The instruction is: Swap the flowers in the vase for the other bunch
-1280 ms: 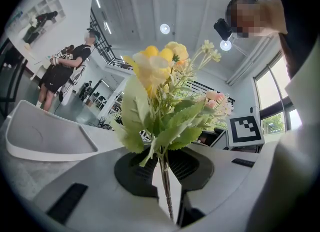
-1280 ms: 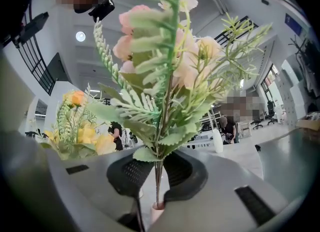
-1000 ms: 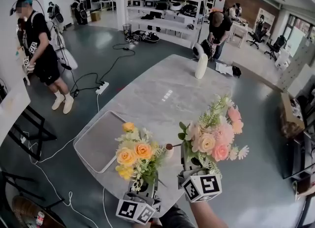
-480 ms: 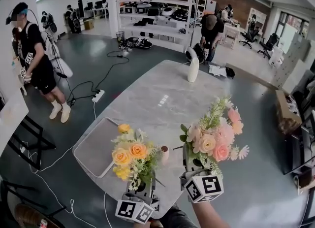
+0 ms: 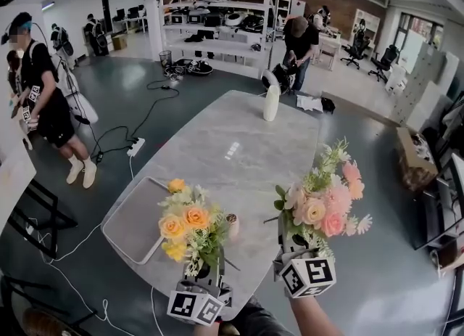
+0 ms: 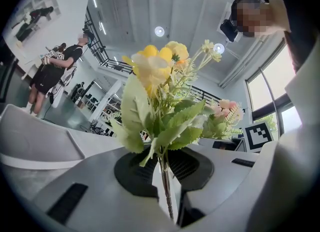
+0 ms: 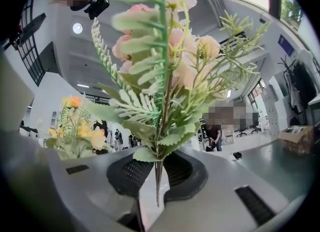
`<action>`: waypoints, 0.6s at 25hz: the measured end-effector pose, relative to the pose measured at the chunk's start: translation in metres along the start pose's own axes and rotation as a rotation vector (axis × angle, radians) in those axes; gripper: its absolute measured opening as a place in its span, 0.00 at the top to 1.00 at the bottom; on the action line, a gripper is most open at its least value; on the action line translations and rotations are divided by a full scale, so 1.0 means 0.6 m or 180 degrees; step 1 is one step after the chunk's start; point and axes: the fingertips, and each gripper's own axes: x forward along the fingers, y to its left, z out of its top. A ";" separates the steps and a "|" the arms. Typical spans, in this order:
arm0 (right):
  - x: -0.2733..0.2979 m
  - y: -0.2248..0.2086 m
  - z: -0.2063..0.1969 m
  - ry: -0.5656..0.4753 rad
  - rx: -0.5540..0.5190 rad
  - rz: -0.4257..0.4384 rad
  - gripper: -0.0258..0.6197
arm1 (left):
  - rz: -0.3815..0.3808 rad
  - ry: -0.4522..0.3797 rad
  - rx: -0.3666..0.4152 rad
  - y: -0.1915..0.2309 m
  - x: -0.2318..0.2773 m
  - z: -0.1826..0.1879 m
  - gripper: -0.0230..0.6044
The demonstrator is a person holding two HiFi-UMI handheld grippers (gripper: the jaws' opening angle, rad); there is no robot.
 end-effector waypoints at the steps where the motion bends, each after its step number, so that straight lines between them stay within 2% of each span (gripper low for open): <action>1: -0.004 -0.006 0.002 0.0000 0.0006 -0.0028 0.85 | -0.0011 -0.0002 0.0003 -0.003 0.002 0.002 0.87; 8: -0.008 -0.020 0.008 0.0008 0.0016 -0.0133 0.85 | -0.0054 0.0004 0.0023 0.003 0.020 0.017 0.87; 15: -0.022 -0.044 -0.025 0.0072 0.0072 -0.0200 0.85 | -0.0006 -0.0049 0.0070 0.022 0.025 0.011 0.87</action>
